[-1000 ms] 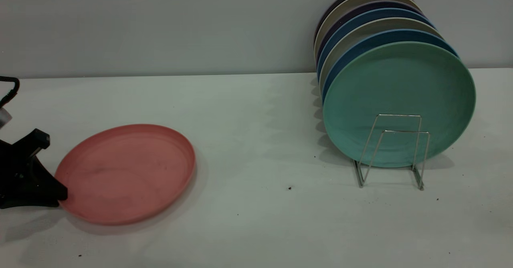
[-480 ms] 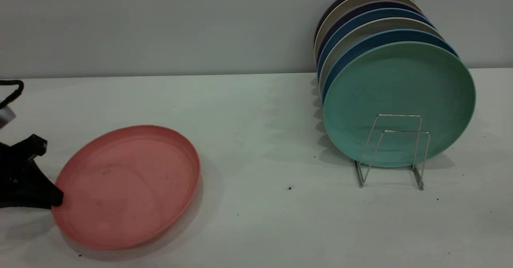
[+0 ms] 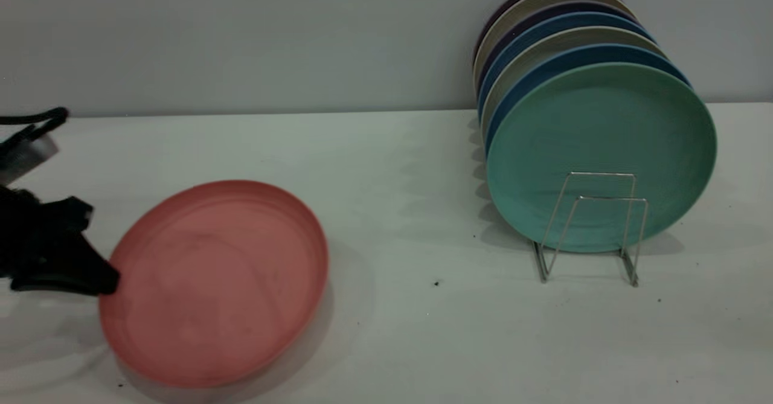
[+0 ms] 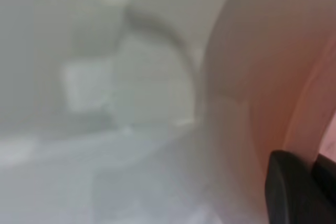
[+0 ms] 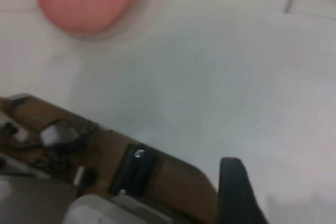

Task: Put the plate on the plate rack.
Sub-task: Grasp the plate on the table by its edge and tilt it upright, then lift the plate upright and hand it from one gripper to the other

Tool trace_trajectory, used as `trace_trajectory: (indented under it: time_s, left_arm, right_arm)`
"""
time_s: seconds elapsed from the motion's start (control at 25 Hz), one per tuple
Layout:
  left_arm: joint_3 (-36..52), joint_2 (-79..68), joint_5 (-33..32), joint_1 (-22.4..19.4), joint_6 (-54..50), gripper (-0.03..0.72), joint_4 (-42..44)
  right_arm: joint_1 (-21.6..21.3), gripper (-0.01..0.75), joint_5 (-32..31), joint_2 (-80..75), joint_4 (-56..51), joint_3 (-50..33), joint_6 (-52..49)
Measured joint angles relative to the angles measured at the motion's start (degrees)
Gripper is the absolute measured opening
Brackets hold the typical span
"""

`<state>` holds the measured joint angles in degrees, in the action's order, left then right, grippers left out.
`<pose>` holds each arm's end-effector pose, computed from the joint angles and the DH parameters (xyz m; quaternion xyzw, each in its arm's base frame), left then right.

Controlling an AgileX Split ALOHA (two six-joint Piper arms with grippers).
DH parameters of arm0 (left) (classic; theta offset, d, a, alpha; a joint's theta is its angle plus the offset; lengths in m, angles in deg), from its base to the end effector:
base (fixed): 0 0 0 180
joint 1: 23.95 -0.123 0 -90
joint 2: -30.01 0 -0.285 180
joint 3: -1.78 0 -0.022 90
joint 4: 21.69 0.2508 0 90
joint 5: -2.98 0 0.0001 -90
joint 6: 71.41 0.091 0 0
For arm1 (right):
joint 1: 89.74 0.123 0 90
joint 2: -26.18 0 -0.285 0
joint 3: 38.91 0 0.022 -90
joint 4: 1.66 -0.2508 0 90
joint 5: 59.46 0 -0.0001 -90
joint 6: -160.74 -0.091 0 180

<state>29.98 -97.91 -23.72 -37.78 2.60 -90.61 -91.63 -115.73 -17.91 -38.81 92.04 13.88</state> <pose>0.3162 0.0385 0.0471 -0.0294 0.9697 -0.1882 0.1531 0.0955 0.0426 0.2665 -0.1493 0.9077 0.2129 0.3294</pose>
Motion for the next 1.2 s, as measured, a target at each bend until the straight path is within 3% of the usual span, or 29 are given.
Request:
trace_trajectory:
  time_s: [0.28,0.52,0.76,1.2]
  left_arm:
    - [0.0,4.1,1.7,1.5,8.6,0.021,-6.2]
    - [0.0,6.3,-1.6,1.5,17.6,0.021,-8.3]
    - [0.0,7.6,-3.6,1.6,20.2,0.021,-8.3]
    - [0.0,10.1,-5.2,6.8,20.7,0.021,-9.8]
  right_arm:
    - [0.0,0.482,1.4,-5.2,-4.6,0.0,3.2]
    - [0.0,0.482,2.5,-7.3,-7.3,0.0,4.8]
    - [0.0,0.482,4.6,-12.9,-13.2,0.0,9.9]
    - [0.0,0.482,7.4,-31.6,-36.7,0.0,35.1]
